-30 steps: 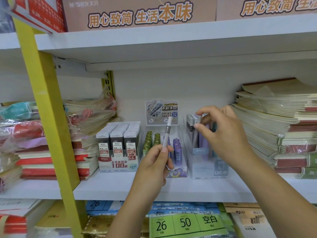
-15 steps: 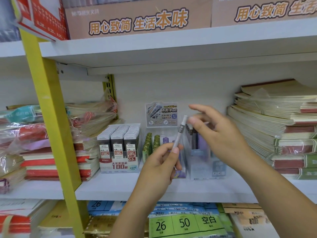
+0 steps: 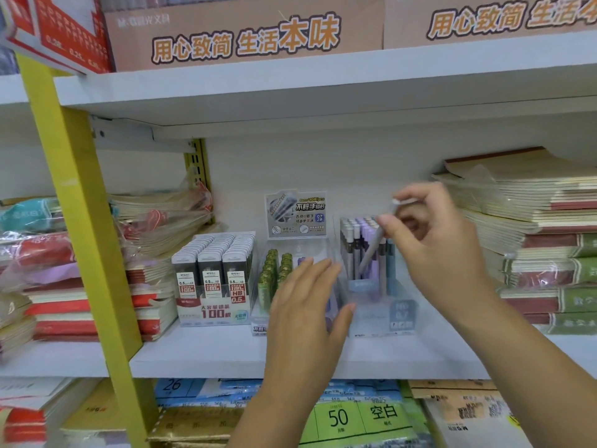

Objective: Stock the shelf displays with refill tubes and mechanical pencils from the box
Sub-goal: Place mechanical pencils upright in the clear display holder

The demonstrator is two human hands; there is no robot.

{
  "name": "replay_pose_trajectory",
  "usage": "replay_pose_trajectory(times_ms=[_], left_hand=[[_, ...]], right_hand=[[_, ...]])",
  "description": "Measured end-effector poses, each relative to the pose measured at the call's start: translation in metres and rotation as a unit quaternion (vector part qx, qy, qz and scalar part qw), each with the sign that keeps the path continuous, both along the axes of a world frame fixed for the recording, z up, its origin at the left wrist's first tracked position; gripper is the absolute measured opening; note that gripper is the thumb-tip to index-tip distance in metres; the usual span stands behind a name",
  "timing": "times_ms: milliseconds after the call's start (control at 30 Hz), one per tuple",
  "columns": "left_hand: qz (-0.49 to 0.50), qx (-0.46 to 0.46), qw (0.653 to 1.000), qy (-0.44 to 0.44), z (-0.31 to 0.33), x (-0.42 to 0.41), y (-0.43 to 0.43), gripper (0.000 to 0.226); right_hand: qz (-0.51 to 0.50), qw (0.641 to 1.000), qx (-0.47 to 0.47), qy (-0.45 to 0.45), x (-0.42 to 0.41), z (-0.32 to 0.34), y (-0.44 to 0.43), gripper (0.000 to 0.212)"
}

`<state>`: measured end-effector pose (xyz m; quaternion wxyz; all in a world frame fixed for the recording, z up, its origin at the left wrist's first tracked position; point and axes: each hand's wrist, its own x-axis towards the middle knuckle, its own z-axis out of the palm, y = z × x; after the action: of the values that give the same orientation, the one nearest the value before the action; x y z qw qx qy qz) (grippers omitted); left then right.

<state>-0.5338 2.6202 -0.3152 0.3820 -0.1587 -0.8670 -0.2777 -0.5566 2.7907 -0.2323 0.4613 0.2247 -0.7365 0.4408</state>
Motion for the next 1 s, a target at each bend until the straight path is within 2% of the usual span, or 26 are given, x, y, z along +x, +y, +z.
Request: replay_pose_trajectory(times_ms=[167, 367, 500, 600, 700, 867, 1000], left_hand=[[-0.014, -0.047, 0.999, -0.018, -0.009, -0.005, 0.001, 0.055], [-0.021, -0.041, 0.999, -0.009, -0.012, -0.008, -0.002, 0.053], [-0.028, -0.030, 0.999, 0.001, -0.013, -0.008, -0.002, 0.052], [-0.031, -0.024, 0.999, 0.004, -0.014, -0.009, -0.002, 0.051], [-0.033, -0.025, 0.999, 0.000, -0.014, -0.009, -0.003, 0.050], [-0.063, -0.014, 0.998, -0.014, -0.012, -0.006, -0.007, 0.052], [-0.067, 0.029, 0.997, 0.024, -0.011, 0.011, -0.009, 0.046]], right_hand=[[-0.012, 0.996, 0.067, -0.053, -0.007, -0.013, -0.008, 0.025], [-0.007, 0.996, 0.064, -0.069, -0.009, -0.013, -0.009, 0.027], [-0.024, 0.994, 0.097, -0.045, -0.013, -0.016, -0.011, 0.024], [-0.113, 0.981, 0.155, 0.035, -0.020, -0.016, -0.013, 0.024], [-0.150, 0.973, 0.176, 0.026, -0.026, -0.020, -0.014, 0.025], [-0.119, 0.973, 0.188, -0.061, -0.028, -0.027, -0.011, 0.034], [-0.069, 0.986, 0.150, -0.016, -0.012, -0.031, -0.006, 0.041]])
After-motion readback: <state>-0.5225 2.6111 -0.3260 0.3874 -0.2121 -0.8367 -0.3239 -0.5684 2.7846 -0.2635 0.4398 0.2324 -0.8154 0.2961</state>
